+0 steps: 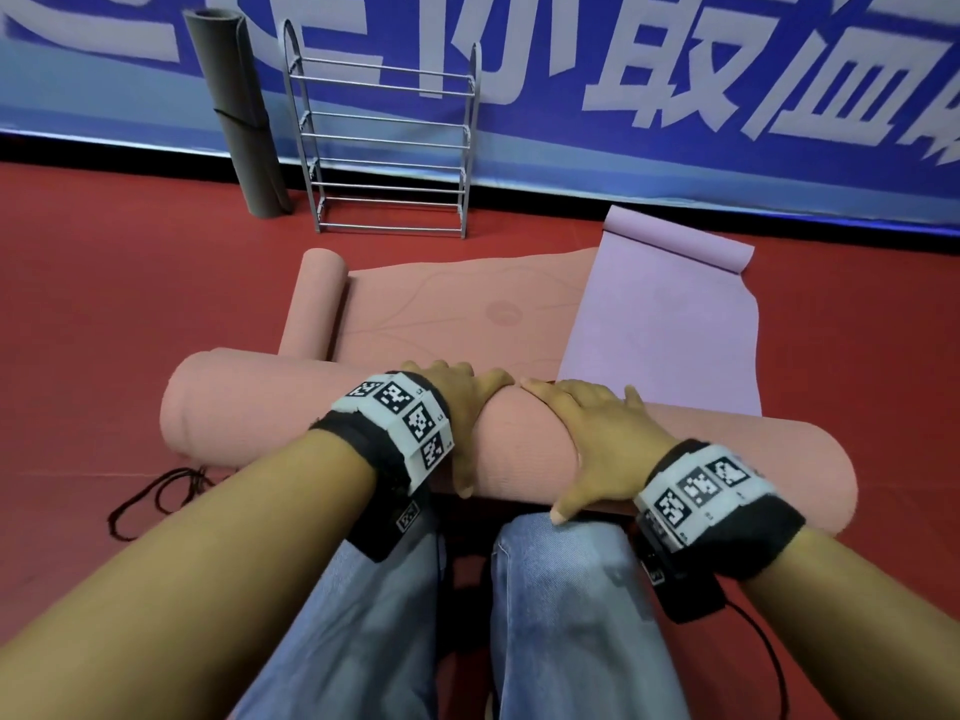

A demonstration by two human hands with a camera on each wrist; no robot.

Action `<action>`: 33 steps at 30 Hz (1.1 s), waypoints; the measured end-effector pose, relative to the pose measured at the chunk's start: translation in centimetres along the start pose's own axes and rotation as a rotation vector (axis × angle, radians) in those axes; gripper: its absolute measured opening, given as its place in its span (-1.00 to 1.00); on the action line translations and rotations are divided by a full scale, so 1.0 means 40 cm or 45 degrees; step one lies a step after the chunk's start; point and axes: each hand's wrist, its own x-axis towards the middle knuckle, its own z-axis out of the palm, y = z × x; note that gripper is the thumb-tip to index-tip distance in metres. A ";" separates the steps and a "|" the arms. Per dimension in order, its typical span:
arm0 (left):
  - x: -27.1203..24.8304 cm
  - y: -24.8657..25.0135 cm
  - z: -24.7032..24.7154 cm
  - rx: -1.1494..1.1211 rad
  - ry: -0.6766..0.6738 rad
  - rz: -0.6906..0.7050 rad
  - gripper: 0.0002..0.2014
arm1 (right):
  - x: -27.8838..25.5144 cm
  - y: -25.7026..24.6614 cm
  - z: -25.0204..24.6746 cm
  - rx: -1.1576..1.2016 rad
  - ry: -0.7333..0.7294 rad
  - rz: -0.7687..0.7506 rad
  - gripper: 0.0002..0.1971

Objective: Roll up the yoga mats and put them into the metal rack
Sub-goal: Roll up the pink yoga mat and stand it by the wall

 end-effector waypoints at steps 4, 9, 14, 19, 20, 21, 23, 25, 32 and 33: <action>0.008 0.006 0.000 0.055 -0.006 -0.030 0.31 | 0.013 0.001 0.011 -0.015 0.051 0.032 0.43; -0.013 0.021 0.064 0.187 0.144 -0.096 0.41 | 0.044 0.022 0.014 0.048 0.039 0.009 0.39; -0.001 0.002 0.076 0.126 0.234 -0.115 0.44 | 0.077 0.037 0.006 0.118 0.068 -0.033 0.39; 0.021 -0.003 0.066 0.109 0.211 -0.125 0.36 | 0.056 0.020 0.039 -0.007 0.139 0.013 0.41; 0.025 -0.006 0.063 0.107 0.212 -0.119 0.34 | 0.054 0.013 0.051 -0.057 0.139 0.044 0.44; 0.029 -0.008 0.060 0.107 0.208 -0.112 0.32 | 0.054 0.007 0.060 -0.093 0.140 0.075 0.45; 0.033 -0.009 0.053 0.105 0.195 -0.102 0.29 | 0.062 0.003 0.069 -0.102 0.158 0.115 0.44; 0.031 -0.009 0.052 0.100 0.202 -0.100 0.26 | 0.070 0.005 0.063 -0.078 0.176 0.108 0.41; 0.012 -0.014 0.044 0.054 0.204 -0.078 0.07 | 0.053 0.002 0.029 -0.115 0.167 0.028 0.21; 0.007 -0.014 0.042 0.055 0.214 -0.067 0.04 | 0.045 -0.002 0.021 -0.131 0.173 0.026 0.18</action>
